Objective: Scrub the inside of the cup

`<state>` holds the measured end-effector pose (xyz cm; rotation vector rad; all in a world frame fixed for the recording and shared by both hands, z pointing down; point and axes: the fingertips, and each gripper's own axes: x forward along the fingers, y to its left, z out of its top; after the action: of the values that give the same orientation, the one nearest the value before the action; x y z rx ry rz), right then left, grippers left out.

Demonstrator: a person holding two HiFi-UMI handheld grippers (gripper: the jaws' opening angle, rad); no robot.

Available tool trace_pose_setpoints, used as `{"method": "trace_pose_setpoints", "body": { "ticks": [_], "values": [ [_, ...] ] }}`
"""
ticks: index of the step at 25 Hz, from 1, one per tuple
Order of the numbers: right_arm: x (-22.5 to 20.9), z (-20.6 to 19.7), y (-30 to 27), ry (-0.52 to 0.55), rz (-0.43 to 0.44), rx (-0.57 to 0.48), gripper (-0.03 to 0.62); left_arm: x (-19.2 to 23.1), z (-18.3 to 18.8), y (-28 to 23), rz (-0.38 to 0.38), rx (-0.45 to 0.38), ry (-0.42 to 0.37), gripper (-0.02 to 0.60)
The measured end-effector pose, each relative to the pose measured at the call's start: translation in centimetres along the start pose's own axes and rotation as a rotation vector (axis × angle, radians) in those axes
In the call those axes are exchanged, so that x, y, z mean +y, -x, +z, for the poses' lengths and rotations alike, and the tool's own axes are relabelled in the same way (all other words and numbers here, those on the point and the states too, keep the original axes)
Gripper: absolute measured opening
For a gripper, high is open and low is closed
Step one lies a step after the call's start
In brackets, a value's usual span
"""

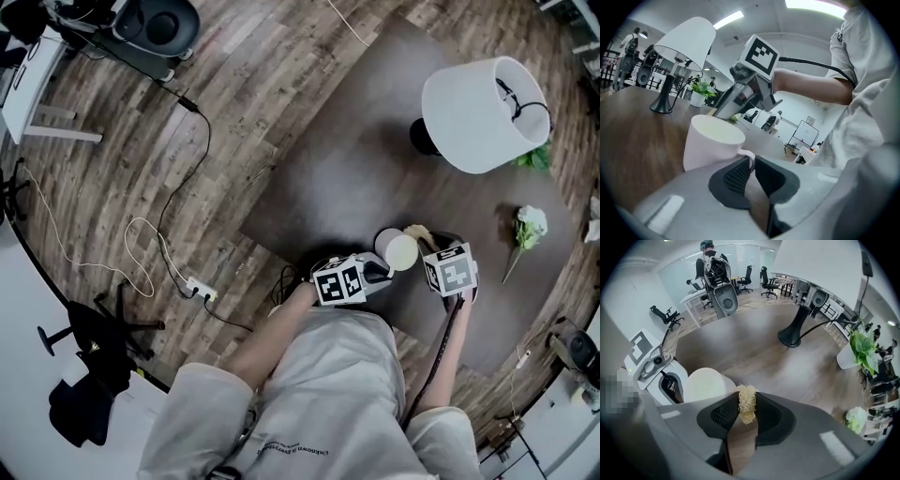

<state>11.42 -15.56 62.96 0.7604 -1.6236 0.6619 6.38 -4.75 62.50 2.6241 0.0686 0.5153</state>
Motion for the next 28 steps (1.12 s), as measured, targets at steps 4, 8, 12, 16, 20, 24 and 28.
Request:
{"method": "trace_pose_setpoints", "body": {
  "ticks": [4,8,12,16,20,24,28],
  "values": [
    [0.3,2.0,0.1,0.048,0.008,0.013,0.12,0.1,0.0,0.2,-0.024,0.001,0.005,0.038],
    [-0.1,3.1,0.1,0.087,0.004,0.07,0.118,0.6,0.3,0.2,-0.044,0.005,0.001,0.038],
    [0.3,4.3,-0.5,0.113,0.002,0.098,0.118,1.0,0.1,0.3,-0.053,0.023,-0.015,0.038],
    [1.4,5.8,-0.8,0.148,0.022,0.097,0.118,1.0,0.2,0.3,-0.049,0.031,-0.026,0.038],
    [3.4,7.1,-1.6,0.175,0.041,0.099,0.118,1.2,0.4,0.3,0.002,-0.008,0.0,0.04],
    [4.3,7.4,-2.1,0.258,0.008,0.155,0.118,2.1,0.7,1.0,0.112,-0.043,0.023,0.043],
    [3.8,6.9,-2.0,0.279,-0.019,0.189,0.118,3.1,0.5,2.0,0.223,-0.039,-0.006,0.048]
  ]
}}
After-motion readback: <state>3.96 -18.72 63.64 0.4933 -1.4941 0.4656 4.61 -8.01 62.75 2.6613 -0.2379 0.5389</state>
